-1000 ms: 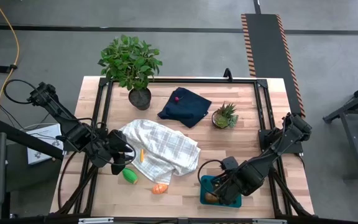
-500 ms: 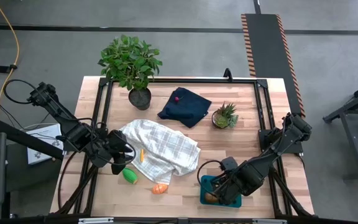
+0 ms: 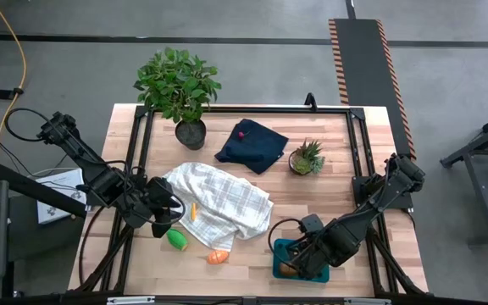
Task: Pick and placing Produce into tupperware
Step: Put the strawberry into the bin
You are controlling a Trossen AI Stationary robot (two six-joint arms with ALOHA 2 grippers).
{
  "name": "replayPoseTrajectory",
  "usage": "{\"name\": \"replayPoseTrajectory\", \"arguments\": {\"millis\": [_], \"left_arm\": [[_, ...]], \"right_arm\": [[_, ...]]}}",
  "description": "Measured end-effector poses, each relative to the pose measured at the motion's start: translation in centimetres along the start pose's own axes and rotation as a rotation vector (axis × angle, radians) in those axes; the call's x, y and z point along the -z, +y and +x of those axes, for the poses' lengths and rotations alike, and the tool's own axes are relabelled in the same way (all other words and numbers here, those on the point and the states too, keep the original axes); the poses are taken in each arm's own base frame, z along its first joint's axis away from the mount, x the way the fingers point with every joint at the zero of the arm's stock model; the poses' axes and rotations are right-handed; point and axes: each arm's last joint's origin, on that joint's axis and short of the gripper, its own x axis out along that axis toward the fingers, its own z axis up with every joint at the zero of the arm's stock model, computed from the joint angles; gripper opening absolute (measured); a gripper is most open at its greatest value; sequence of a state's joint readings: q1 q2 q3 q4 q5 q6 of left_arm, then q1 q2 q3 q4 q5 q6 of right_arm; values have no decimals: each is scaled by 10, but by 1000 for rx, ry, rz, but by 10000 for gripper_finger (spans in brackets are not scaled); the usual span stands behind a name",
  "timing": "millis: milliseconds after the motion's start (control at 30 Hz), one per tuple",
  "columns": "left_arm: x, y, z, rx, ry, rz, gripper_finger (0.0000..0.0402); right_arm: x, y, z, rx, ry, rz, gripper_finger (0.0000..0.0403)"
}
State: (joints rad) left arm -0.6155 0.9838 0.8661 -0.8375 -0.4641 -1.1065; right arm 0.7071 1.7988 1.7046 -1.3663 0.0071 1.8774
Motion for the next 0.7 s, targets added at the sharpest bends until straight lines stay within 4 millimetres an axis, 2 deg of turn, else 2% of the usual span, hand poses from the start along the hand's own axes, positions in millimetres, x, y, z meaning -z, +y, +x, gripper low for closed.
{"name": "replayPoseTrajectory", "arguments": {"millis": [700], "left_arm": [[0,0,0,-2,1,3,156]], "right_arm": [[-1,6,0,-79,-57,41,145]]}}
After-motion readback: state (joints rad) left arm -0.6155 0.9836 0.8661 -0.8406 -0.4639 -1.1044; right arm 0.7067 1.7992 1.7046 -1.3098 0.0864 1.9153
